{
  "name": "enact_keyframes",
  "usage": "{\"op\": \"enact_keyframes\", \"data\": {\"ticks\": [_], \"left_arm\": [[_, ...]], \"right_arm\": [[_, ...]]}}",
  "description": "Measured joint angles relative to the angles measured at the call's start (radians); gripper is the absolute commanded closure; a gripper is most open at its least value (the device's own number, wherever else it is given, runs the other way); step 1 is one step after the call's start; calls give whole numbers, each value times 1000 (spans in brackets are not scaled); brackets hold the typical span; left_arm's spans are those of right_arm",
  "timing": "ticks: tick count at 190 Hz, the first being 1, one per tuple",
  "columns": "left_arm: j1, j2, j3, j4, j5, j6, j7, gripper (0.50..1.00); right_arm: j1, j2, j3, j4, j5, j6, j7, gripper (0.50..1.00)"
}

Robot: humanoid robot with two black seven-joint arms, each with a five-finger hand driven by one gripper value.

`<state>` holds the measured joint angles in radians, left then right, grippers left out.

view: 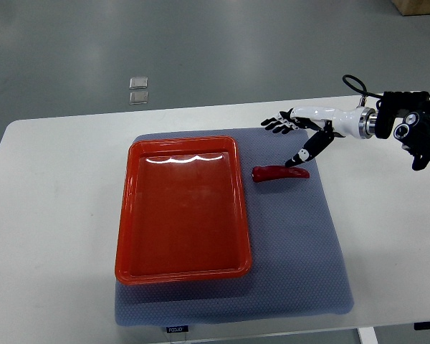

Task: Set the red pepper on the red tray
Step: 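Reach the right hand down toward the red chili pepper beside the tray, then close the right hand's fingers around the red chili pepper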

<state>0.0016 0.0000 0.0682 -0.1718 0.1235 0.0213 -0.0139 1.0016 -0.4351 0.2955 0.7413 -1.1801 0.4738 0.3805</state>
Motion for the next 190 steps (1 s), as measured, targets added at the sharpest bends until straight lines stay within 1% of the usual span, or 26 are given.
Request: {"op": "enact_keyframes", "data": {"ticks": [24,57,69,79,82,87,90,97,106,109,112,113,122,125,130,135,139,145,146,151,154,159,160,190], "left_arm": [[0,0,0,0,0,0,0,500],[0,0,1,0,0,0,0,500],[0,0,1,0,0,0,0,500],[0,0,1,0,0,0,0,500],[0,0,1,0,0,0,0,500],[0,0,1,0,0,0,0,500],[0,0,1,0,0,0,0,500],[0,0,1,0,0,0,0,500],[0,0,1,0,0,0,0,500],[0,0,1,0,0,0,0,500],[0,0,1,0,0,0,0,500],[0,0,1,0,0,0,0,500],[0,0,1,0,0,0,0,500],[0,0,1,0,0,0,0,500],[0,0,1,0,0,0,0,500],[0,0,1,0,0,0,0,500],[0,0,1,0,0,0,0,500],[0,0,1,0,0,0,0,500],[0,0,1,0,0,0,0,500],[0,0,1,0,0,0,0,500],[0,0,1,0,0,0,0,500],[0,0,1,0,0,0,0,500],[0,0,1,0,0,0,0,500],[0,0,1,0,0,0,0,500]], "right_arm": [[12,14,-95,3,-37,-72,5,587],[-6,59,-163,-14,-42,-222,-2,595],[-17,75,-185,-26,-42,-271,-3,607],[-25,89,-204,-35,-42,-302,-3,648],[-26,91,-208,-37,-42,-308,-3,670],[-27,95,-215,-39,-42,-316,-3,689],[-28,97,-219,-40,-42,-320,-3,709],[-28,101,-228,-43,-42,-328,-3,730],[-28,104,-235,-44,-42,-332,-3,756],[-28,105,-236,-44,-42,-333,-3,781],[-28,105,-237,-44,-42,-333,-3,789],[-28,105,-238,-44,-42,-333,-3,801],[-25,105,-239,-45,-42,-334,-3,834],[-24,105,-239,-45,-42,-334,-3,852],[-22,105,-239,-45,-42,-334,-3,863],[-20,105,-239,-45,-42,-333,-3,887],[-19,105,-239,-45,-42,-333,-3,889],[-17,105,-239,-44,-42,-331,-3,910],[-17,105,-239,-44,-42,-331,-3,920],[-15,105,-240,-44,-42,-329,-2,936],[-14,105,-240,-44,-42,-328,-2,961],[-13,105,-241,-44,-43,-327,-1,983],[-13,105,-242,-44,-43,-327,-1,995],[-9,104,-250,-42,-45,-321,5,1000]]}}
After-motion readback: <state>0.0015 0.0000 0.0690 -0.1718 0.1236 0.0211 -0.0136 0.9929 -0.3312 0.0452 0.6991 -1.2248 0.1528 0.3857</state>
